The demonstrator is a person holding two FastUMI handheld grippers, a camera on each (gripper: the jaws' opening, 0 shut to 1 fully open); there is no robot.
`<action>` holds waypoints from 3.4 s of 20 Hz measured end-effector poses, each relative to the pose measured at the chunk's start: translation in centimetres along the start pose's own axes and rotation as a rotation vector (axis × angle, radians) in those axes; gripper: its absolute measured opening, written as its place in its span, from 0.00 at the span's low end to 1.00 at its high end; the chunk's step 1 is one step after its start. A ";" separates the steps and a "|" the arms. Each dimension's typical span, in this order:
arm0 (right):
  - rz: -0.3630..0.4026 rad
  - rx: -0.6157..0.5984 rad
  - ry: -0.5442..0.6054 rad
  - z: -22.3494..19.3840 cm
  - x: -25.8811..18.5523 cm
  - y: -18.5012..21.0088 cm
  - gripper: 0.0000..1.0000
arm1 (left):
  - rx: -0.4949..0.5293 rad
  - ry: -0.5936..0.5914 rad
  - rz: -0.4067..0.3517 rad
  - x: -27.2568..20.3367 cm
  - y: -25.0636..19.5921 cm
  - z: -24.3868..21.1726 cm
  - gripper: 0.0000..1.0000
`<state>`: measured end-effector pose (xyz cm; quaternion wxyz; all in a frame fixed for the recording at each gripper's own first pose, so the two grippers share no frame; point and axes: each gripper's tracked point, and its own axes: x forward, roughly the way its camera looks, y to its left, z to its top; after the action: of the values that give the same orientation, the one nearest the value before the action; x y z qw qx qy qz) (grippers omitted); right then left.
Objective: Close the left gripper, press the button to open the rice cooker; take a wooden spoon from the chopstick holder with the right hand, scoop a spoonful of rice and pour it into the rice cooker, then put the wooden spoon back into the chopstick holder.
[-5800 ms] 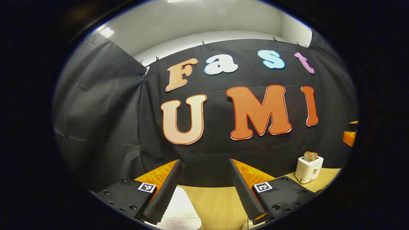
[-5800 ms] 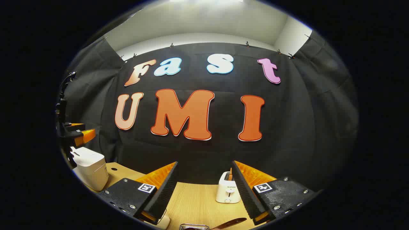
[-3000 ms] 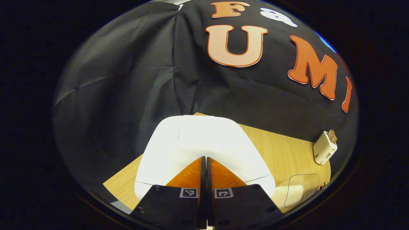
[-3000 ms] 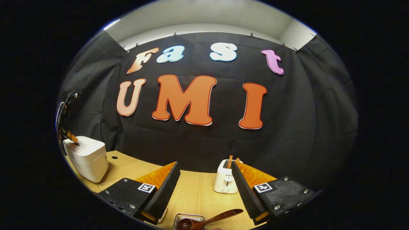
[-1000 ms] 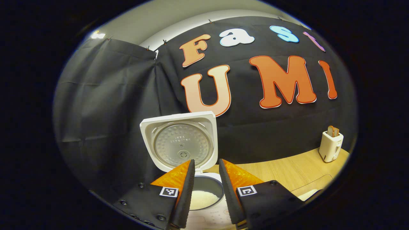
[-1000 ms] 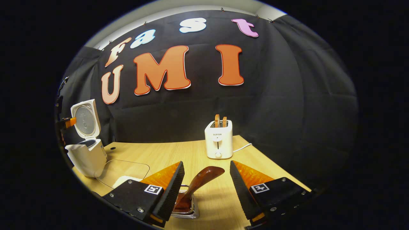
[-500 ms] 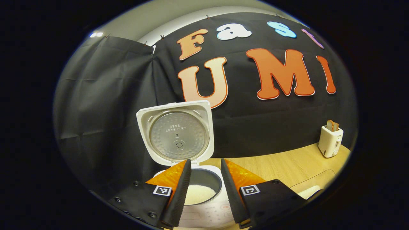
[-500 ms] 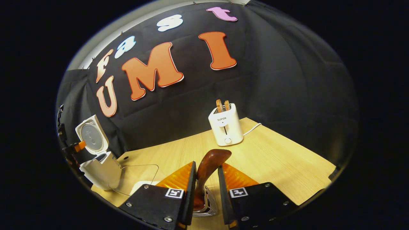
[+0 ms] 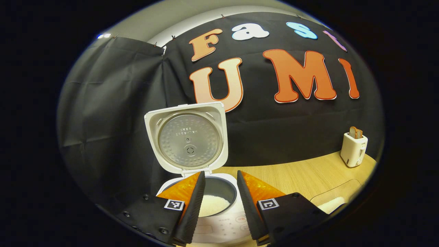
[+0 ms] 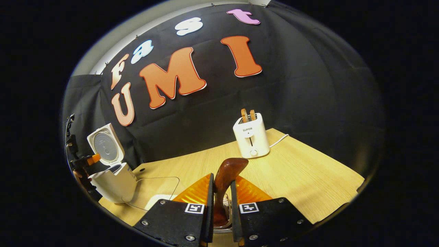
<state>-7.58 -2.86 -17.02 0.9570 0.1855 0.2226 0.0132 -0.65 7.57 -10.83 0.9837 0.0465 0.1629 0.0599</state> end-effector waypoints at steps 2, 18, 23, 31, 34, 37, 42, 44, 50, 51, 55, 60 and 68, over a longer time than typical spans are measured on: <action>0.012 -0.018 -0.002 -0.1 -0.4 0.2 0.23 | -0.009 0.004 -0.003 -0.1 -0.2 -0.4 0.63; 0.071 0.167 -0.006 -0.2 0.0 -1.1 0.13 | -0.030 0.021 -0.033 0.2 -1.5 -1.3 0.64; 0.051 0.093 -0.072 0.9 0.2 0.1 0.08 | -0.025 0.004 -0.022 -0.1 -0.8 -1.0 0.63; 0.050 -0.016 -0.178 5.1 -0.4 2.9 0.08 | -0.034 0.001 -0.011 0.0 0.0 -1.6 0.64; 0.063 -0.038 -0.227 6.7 -0.9 3.9 0.08 | -0.039 0.002 -0.009 -0.1 0.4 -1.9 0.65; 0.074 -0.057 -0.277 8.3 -1.3 5.2 0.08 | -0.036 0.004 -0.011 0.0 0.6 -2.1 0.65; 0.121 -0.067 -0.320 10.1 -1.3 7.7 0.08 | -0.039 -0.015 -0.012 -0.4 1.4 -1.8 0.79; 0.146 -0.067 -0.340 10.9 -1.4 9.0 0.08 | -0.034 -0.023 -0.001 -0.7 2.0 -1.7 0.86; 0.238 -0.066 -0.385 12.2 -1.3 13.7 0.08 | -0.037 -0.055 0.029 -2.1 4.1 -1.8 0.91; 0.256 -0.064 -0.385 12.1 -1.2 14.5 0.08 | -0.033 -0.059 0.039 -2.2 4.7 -1.7 0.87; 0.288 -0.072 -0.366 11.0 -0.2 16.8 0.08 | -0.025 -0.077 0.073 -3.1 6.3 -1.7 0.92; 0.295 -0.102 -0.283 7.4 2.0 18.6 0.08 | -0.031 -0.073 0.089 -3.3 7.6 -2.5 0.92; 0.238 -0.295 -0.177 1.1 5.1 19.5 0.08 | -0.041 -0.063 0.081 -3.2 8.0 -3.3 0.92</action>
<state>-1.37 15.47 -11.18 0.9813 0.0689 0.1101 0.1422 -5.59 15.29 -12.05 0.9859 0.0347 0.1285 0.1016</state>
